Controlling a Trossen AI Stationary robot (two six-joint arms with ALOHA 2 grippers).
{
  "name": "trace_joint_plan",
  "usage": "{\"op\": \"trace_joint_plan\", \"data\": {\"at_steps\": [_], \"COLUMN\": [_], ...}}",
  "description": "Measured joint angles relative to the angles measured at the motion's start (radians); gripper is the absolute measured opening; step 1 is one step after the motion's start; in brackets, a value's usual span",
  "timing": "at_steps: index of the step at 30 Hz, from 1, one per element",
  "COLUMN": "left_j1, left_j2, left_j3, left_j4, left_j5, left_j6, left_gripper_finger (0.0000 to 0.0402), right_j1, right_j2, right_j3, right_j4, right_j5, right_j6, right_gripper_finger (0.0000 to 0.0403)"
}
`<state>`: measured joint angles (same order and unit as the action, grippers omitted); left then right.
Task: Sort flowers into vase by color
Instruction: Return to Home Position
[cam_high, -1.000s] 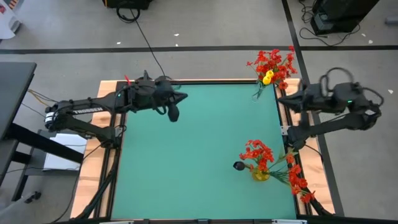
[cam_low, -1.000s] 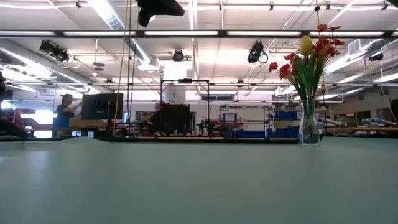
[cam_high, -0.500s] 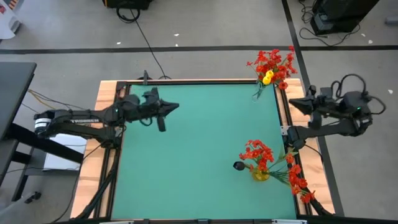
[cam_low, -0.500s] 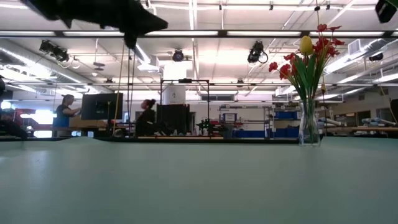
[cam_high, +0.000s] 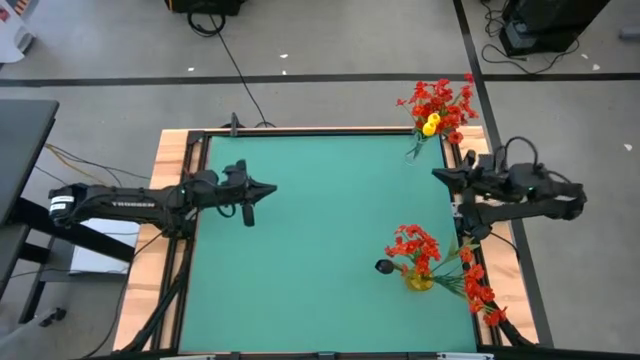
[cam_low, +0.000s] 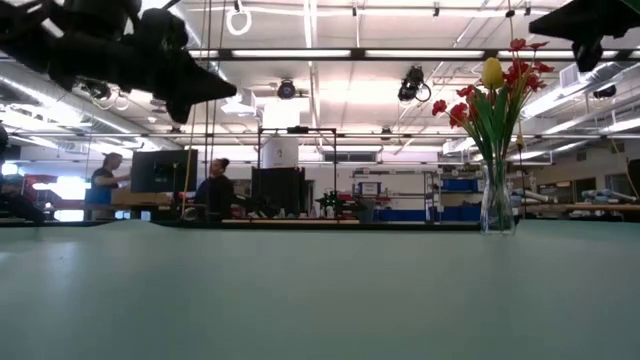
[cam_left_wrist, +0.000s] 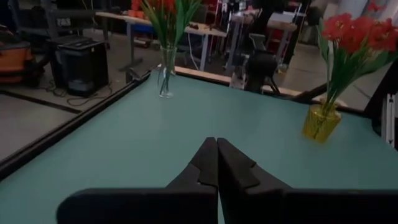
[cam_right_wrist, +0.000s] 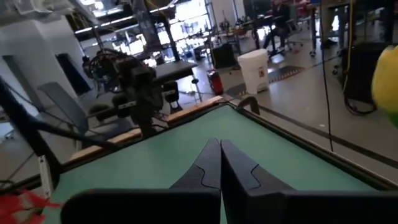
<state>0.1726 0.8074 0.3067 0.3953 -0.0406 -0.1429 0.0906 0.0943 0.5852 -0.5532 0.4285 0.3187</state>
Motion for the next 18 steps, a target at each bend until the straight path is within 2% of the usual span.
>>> {"op": "trace_joint_plan", "data": {"at_steps": [4, 9, 13, 18], "left_j1": [0.000, 0.000, 0.000, 0.004], "left_j2": [-0.004, -0.005, -0.005, -0.011], "left_j3": [-0.099, -0.210, -0.249, -0.252], "left_j4": [0.162, 0.393, 0.399, 0.392], "left_j5": [-0.002, -0.014, -0.010, 0.047], "left_j6": [-0.027, -0.055, -0.058, -0.044], "left_gripper_finger": [0.0000, 0.0000, 0.0000, 0.0001], "right_j1": [0.000, 0.000, 0.000, -0.001], "right_j2": [0.001, -0.003, -0.049, -0.089], "right_j3": [-0.089, -0.173, -0.255, -0.357], "right_j4": [0.106, 0.153, 0.194, 0.263], "right_j5": [-0.022, -0.096, -0.119, -0.211], "right_j6": [-0.011, -0.030, -0.025, 0.003], "right_gripper_finger": [0.0003, 0.0003, 0.0003, 0.0003]}}
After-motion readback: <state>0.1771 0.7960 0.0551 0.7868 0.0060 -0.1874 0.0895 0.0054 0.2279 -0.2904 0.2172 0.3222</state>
